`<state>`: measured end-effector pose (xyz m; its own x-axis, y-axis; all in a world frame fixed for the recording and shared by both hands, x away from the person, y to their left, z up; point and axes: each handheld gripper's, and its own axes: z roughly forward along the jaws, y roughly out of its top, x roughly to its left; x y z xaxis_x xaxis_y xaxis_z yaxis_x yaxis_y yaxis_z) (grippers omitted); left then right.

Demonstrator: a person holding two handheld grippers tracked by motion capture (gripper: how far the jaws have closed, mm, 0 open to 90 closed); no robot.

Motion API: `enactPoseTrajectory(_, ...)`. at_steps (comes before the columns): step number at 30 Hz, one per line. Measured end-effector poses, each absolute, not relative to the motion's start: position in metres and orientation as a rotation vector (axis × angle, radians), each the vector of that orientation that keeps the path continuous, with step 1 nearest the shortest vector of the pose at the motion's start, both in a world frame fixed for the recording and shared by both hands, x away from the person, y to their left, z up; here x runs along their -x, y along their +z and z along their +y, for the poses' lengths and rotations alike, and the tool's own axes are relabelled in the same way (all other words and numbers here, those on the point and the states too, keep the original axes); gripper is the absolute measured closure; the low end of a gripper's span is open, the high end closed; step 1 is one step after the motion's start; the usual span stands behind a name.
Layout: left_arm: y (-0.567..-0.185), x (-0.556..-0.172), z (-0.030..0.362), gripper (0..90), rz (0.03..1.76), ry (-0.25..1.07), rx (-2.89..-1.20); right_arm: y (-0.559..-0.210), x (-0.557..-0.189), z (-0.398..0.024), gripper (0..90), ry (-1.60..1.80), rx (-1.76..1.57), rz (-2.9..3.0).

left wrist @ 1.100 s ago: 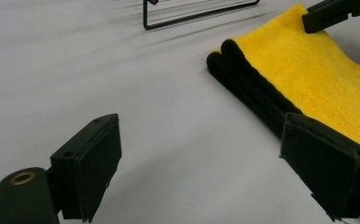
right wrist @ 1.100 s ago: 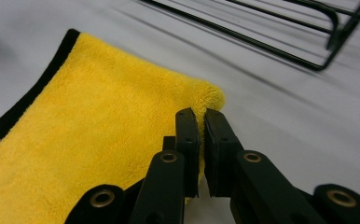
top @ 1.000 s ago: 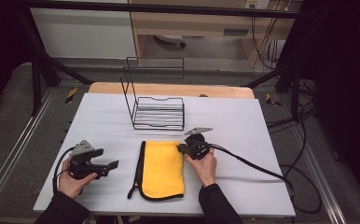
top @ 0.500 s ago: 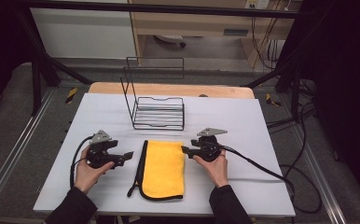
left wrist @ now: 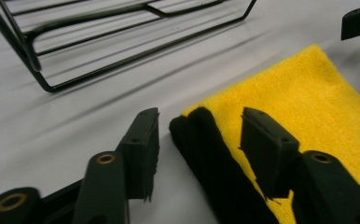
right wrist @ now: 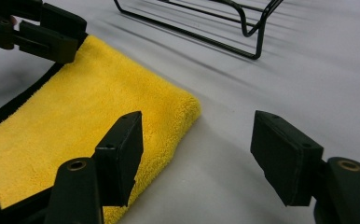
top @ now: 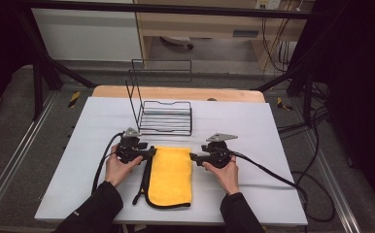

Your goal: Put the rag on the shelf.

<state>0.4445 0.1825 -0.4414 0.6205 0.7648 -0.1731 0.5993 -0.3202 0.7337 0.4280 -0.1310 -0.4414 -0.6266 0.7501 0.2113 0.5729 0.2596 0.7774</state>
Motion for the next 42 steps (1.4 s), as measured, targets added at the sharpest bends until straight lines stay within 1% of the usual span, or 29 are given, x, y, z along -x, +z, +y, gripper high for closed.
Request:
enactPoseTrajectory(5, -0.448, -0.448, 0.181, 60.0, 1.084, 0.218, -2.045, -0.445, -0.429, -0.129, 38.5, 1.304, -1.254, 2.332)
enactPoseTrajectory(17, -0.450, -0.448, 0.175, 67.9, 1.090, 0.232, -2.072, -0.454, -0.438, -0.116, 48.8, 1.271, -1.257, 2.363)
enactPoseTrajectory(25, -0.450, -0.448, 0.175, 73.1, 1.074, 0.219, -2.077, -0.460, -0.445, -0.112, 63.7, 1.310, -1.317, 2.369)
enactPoseTrajectory(28, -0.451, -0.447, 0.174, 75.3, 1.073, 0.220, -2.076, -0.459, -0.445, -0.107, 71.4, 1.292, -1.325, 2.387)
enactPoseTrajectory(29, -0.451, -0.447, 0.174, 76.0, 1.074, 0.220, -2.074, -0.458, -0.444, -0.105, 75.4, 1.284, -1.329, 2.393)
enactPoseTrajectory(31, -0.450, -0.447, 0.174, 77.1, 1.077, 0.219, -2.073, -0.457, -0.443, -0.102, 79.0, 1.269, -1.341, 2.401)
enactPoseTrajectory(35, -0.450, -0.446, 0.173, 78.8, 1.066, 0.235, -2.081, -0.456, -0.444, -0.102, 82.1, 1.276, -1.368, 2.397)
enactPoseTrajectory(40, -0.448, -0.446, 0.175, 80.3, 1.061, 0.223, -2.070, -0.454, -0.443, -0.102, 83.8, 1.284, -1.372, 2.389)
enactPoseTrajectory(42, -0.446, -0.444, 0.176, 80.7, 1.052, 0.238, -2.070, -0.452, -0.442, -0.103, 84.1, 1.300, -1.359, 2.376)
